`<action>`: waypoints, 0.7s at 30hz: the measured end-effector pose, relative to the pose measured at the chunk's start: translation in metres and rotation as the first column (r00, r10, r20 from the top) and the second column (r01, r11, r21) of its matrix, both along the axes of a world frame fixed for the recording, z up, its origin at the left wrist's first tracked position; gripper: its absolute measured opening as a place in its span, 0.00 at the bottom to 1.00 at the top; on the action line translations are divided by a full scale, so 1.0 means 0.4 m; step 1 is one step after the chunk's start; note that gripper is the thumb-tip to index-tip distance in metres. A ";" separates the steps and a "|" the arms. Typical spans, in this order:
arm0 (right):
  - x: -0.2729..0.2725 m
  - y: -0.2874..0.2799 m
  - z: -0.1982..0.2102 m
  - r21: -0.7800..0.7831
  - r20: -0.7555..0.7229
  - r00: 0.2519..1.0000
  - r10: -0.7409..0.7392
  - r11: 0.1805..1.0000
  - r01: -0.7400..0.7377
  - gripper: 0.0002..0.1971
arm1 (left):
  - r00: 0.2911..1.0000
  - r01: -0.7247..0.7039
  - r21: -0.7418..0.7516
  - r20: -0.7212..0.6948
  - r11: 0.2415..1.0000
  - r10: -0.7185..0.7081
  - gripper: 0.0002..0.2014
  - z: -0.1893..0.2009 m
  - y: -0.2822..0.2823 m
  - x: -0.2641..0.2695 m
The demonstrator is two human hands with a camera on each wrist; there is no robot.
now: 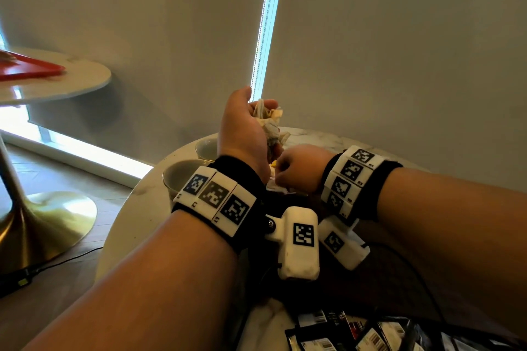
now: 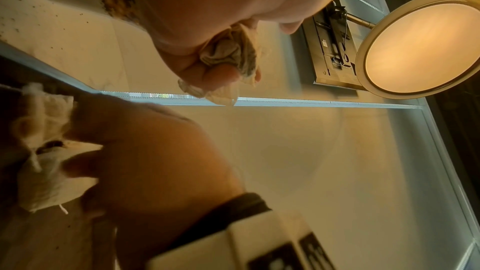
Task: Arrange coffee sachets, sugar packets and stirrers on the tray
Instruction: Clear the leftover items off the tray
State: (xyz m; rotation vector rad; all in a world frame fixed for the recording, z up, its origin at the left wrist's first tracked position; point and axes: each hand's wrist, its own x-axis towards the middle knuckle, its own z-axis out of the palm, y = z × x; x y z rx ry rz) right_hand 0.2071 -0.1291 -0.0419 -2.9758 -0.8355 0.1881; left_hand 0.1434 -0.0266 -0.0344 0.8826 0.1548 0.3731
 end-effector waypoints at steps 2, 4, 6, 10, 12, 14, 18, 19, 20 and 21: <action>0.006 -0.005 0.023 0.076 -0.003 1.000 -0.025 0.997 0.025 0.05 | 1.000 -0.002 0.005 0.006 1.000 0.001 0.25 0.000 0.001 -0.001; 0.007 -0.009 0.031 0.105 -0.053 0.998 -0.018 0.994 0.024 0.04 | 1.000 0.001 0.001 0.002 1.000 -0.001 0.25 -0.002 0.000 -0.002; 0.001 -0.006 0.020 -0.001 -0.109 0.994 0.004 1.000 -0.004 0.06 | 1.000 0.009 -0.009 -0.002 1.000 -0.009 0.25 -0.001 0.000 -0.001; -0.010 0.009 -0.016 -0.109 -0.129 0.990 0.055 0.992 -0.070 0.11 | 1.000 0.013 -0.017 -0.014 1.000 -0.013 0.25 -0.002 0.001 0.004; -0.010 0.017 -0.020 -0.161 -0.085 0.994 0.074 0.983 -0.087 0.11 | 1.000 0.010 -0.016 -0.010 1.000 -0.010 0.25 -0.003 0.002 0.006; -0.010 0.022 -0.024 -0.221 -0.042 0.996 0.078 0.971 -0.085 0.12 | 1.000 0.005 -0.017 -0.012 1.000 -0.006 0.25 -0.006 0.002 0.007; 0.000 0.017 -0.032 -0.147 -0.011 0.999 0.054 0.988 -0.055 0.13 | 1.000 0.008 -0.021 -0.008 1.000 -0.008 0.25 -0.005 0.003 0.008; 0.000 0.015 -0.034 -0.127 -0.008 0.998 0.056 0.990 -0.057 0.13 | 1.000 0.008 -0.020 -0.007 1.000 -0.008 0.25 -0.005 0.004 0.009; 0.000 0.014 -0.035 -0.116 -0.008 0.998 0.060 0.991 -0.061 0.13 | 1.000 0.009 -0.023 -0.007 1.000 -0.009 0.25 -0.006 0.004 0.009; 0.000 0.011 -0.035 -0.108 -0.008 0.998 0.066 0.992 -0.067 0.13 | 1.000 0.010 -0.024 -0.010 1.000 -0.010 0.25 -0.006 0.004 0.009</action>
